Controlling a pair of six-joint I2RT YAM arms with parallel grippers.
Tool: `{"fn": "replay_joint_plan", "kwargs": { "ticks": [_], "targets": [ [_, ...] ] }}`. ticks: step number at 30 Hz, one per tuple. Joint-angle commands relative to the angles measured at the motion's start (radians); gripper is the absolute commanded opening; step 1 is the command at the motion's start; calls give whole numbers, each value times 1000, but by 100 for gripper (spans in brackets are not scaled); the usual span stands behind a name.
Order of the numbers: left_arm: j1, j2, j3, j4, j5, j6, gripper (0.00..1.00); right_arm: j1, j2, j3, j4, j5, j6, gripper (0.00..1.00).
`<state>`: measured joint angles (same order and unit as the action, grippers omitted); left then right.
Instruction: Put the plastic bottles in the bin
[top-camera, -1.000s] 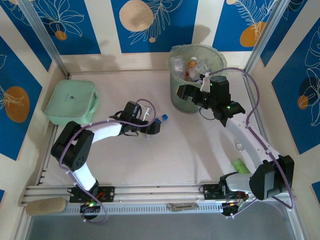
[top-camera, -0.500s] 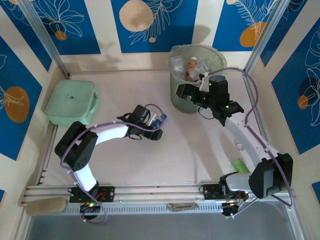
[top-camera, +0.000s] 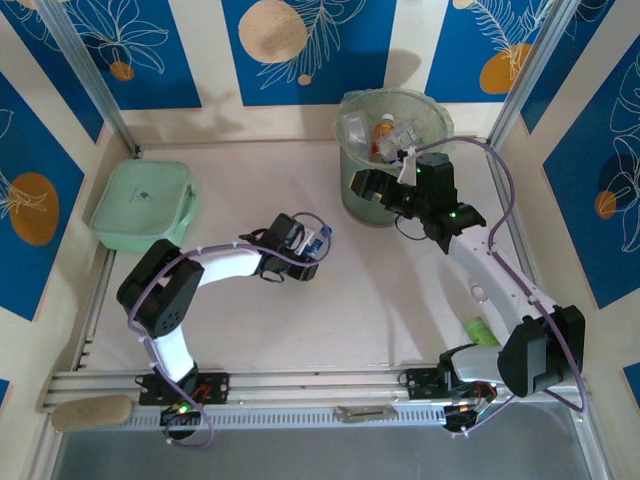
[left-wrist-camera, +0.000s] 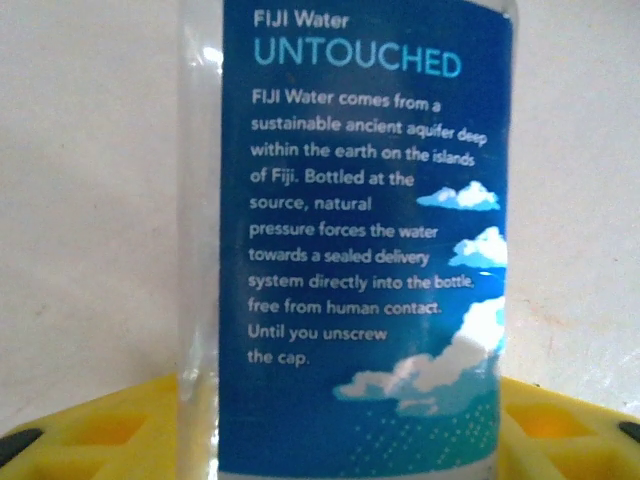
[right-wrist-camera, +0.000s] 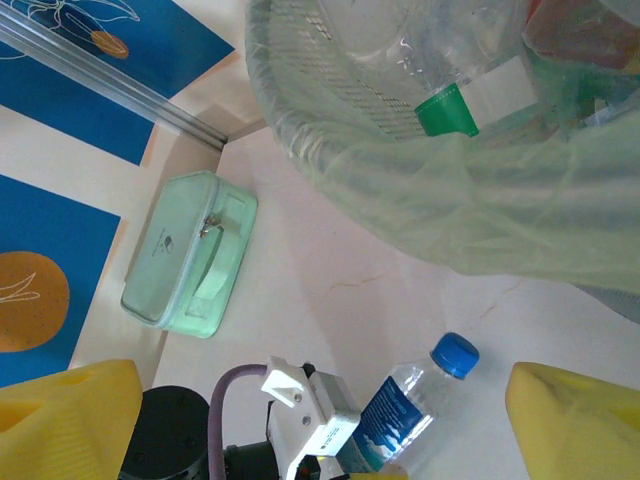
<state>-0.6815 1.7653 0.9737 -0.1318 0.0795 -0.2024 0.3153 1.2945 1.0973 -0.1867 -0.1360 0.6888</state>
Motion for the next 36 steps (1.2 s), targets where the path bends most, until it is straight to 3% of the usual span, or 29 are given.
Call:
{"fn": "replay_joint_plan", "kwargs": {
  "ticks": [1,5,10,14,22,29,36],
  "targets": [
    [-9,-65,-42,51,-15,-13,56,8,-16,-12,7,-16,11,95],
    [2,-180,-104,147,24,-53,56,12,-13,-18,26,-35,21,95],
    [28,-280,-155,307,233,-104,59,38,12,-7,69,-85,25,94],
    [47,-332,-197,449,320,-181,58,81,32,19,73,-98,4,94],
    [60,-391,-234,611,342,-259,58,152,81,42,77,-126,14,94],
    [60,-403,-224,611,382,-255,58,165,134,68,64,-132,17,93],
    [59,-414,-237,589,367,-240,59,172,174,97,53,-168,18,84]
  ]
}}
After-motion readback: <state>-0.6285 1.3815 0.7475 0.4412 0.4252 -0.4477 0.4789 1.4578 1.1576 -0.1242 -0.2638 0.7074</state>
